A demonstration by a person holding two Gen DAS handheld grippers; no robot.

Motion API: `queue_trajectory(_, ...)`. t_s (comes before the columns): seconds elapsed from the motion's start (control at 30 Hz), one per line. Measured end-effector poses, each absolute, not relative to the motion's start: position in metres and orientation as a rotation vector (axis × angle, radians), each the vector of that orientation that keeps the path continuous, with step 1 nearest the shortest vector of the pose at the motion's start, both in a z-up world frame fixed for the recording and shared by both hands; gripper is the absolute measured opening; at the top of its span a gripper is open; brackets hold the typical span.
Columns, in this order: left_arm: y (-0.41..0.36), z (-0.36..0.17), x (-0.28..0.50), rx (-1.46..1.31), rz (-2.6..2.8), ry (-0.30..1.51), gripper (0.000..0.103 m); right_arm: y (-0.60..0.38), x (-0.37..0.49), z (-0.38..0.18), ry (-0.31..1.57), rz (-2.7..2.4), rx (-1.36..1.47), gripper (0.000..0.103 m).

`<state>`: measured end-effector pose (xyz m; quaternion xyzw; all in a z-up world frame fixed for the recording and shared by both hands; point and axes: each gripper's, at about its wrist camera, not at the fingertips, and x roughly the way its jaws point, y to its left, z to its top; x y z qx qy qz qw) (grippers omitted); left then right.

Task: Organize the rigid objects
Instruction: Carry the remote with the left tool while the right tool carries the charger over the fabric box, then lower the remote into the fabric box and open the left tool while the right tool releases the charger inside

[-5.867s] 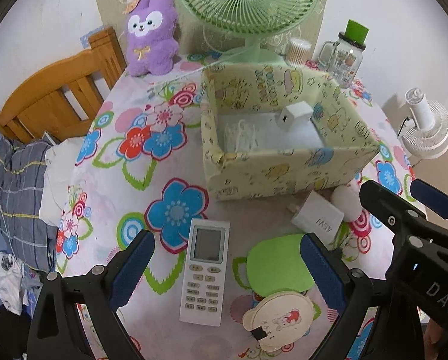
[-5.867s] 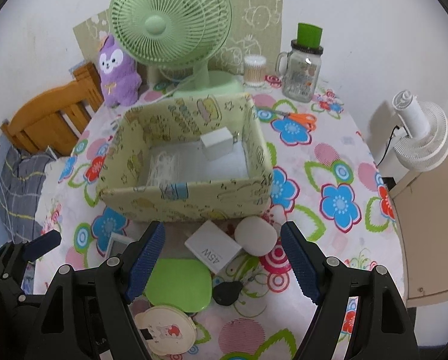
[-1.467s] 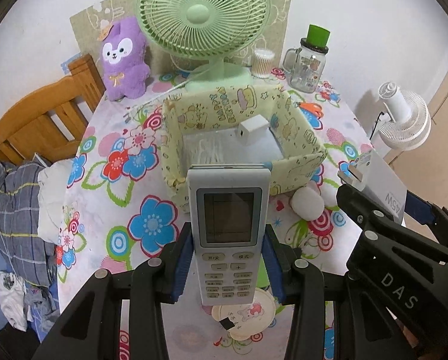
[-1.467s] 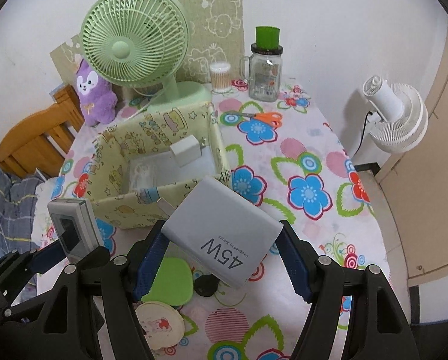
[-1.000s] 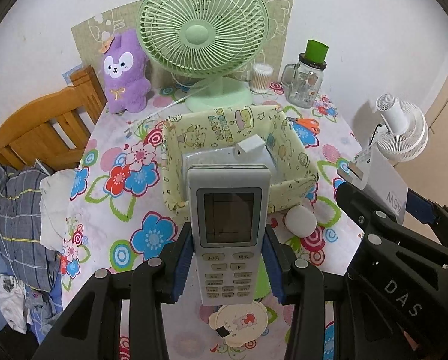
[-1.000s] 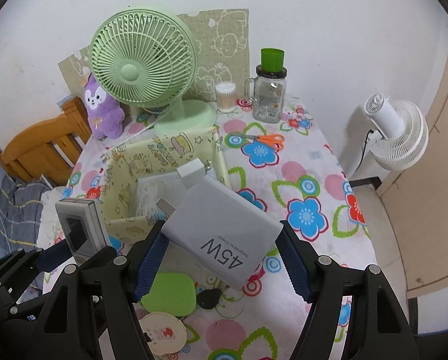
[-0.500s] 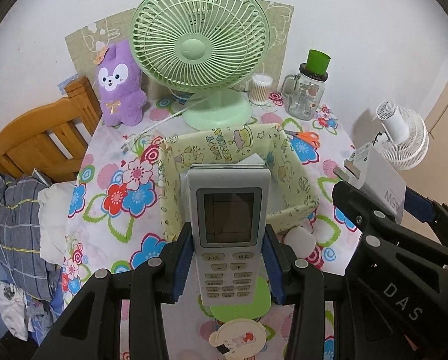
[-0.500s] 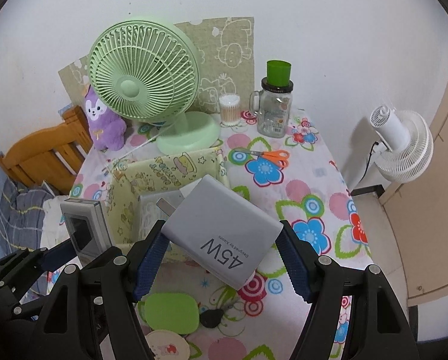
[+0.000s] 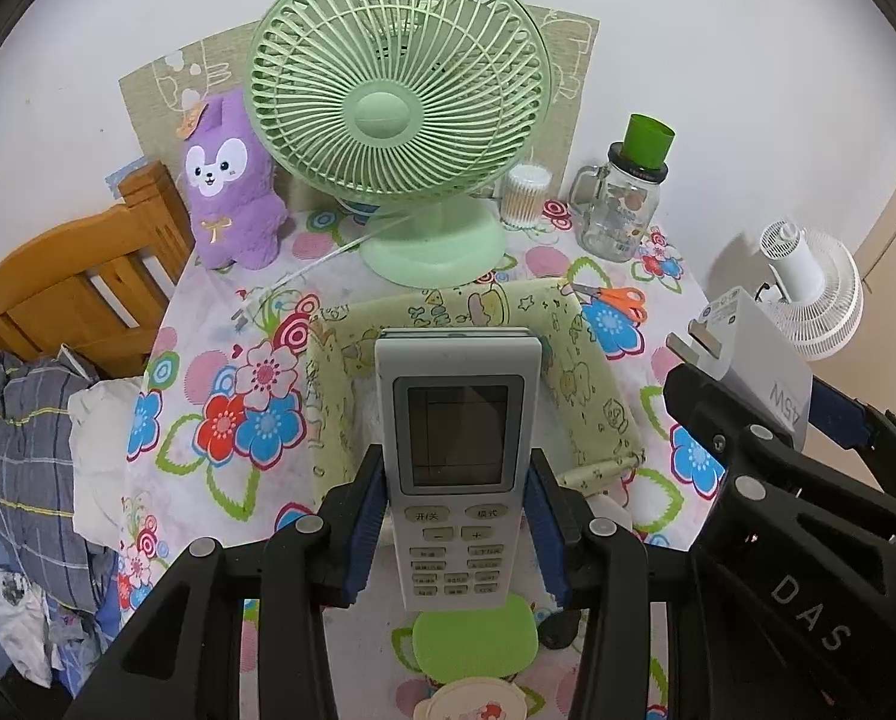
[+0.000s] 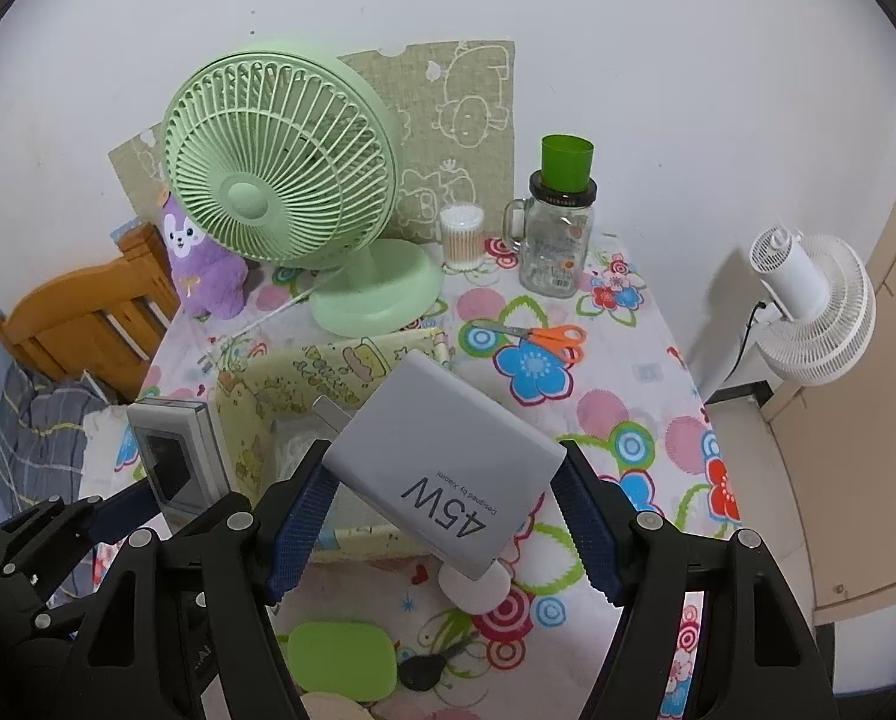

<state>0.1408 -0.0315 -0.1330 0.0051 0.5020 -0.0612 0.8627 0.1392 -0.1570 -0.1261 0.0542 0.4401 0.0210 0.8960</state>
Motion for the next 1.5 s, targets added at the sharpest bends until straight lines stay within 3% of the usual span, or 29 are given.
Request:
queue_trajectory(0.67, -0.042, -0.144, 0.186, -0.032, -0.110, 1.069, 0.045, -0.168, 0.180, -0.136, 0.929, 0.039, 0.146, 0.075)
queue_trajectory(1.5, -0.048, -0.210, 0.229, -0.074, -0.085, 1.216, 0.045, -0.149, 0.224, -0.186, 1.036, 0.087, 0.096, 0.075)
